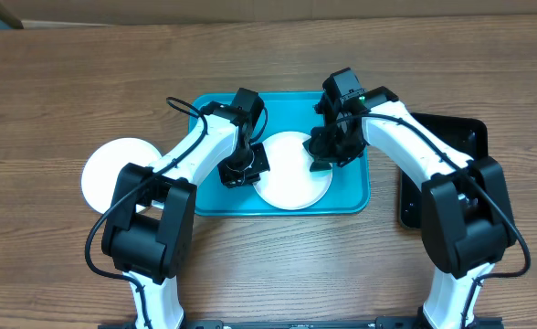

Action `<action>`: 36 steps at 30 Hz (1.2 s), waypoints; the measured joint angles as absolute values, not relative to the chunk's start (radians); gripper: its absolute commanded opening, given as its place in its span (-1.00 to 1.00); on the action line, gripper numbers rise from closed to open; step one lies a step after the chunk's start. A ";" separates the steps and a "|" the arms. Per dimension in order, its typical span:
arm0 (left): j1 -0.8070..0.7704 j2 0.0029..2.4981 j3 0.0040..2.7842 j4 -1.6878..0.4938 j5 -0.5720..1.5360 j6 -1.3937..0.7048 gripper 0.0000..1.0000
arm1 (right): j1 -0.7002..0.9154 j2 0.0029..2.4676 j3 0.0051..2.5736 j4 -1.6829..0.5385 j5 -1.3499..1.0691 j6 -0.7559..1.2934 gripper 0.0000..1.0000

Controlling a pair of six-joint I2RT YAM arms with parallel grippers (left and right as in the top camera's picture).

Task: Clean dirty plates on tray and stack at the side
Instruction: 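Scrub the sauced plate with the sponge in the right gripper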

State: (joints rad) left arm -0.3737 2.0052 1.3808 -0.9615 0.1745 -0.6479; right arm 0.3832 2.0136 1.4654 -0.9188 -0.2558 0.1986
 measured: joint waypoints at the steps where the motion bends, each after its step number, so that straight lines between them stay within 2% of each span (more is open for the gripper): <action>1: -0.374 2.005 1.381 -0.962 0.175 -0.648 -0.92 | 0.383 2.020 1.461 -0.912 -0.257 0.199 -0.93; 14: -0.373 2.005 1.381 -0.966 0.167 -0.648 -0.92 | 0.442 2.047 1.416 -0.868 -0.339 0.209 -0.93; 22: -0.373 2.005 1.381 -0.966 0.167 -0.648 -0.92 | 0.468 2.064 1.491 -0.837 -0.385 0.209 -0.93; 36: -0.373 2.005 1.381 -0.966 0.167 -0.648 -0.92 | 0.579 2.068 1.499 -0.797 -0.346 0.209 -0.93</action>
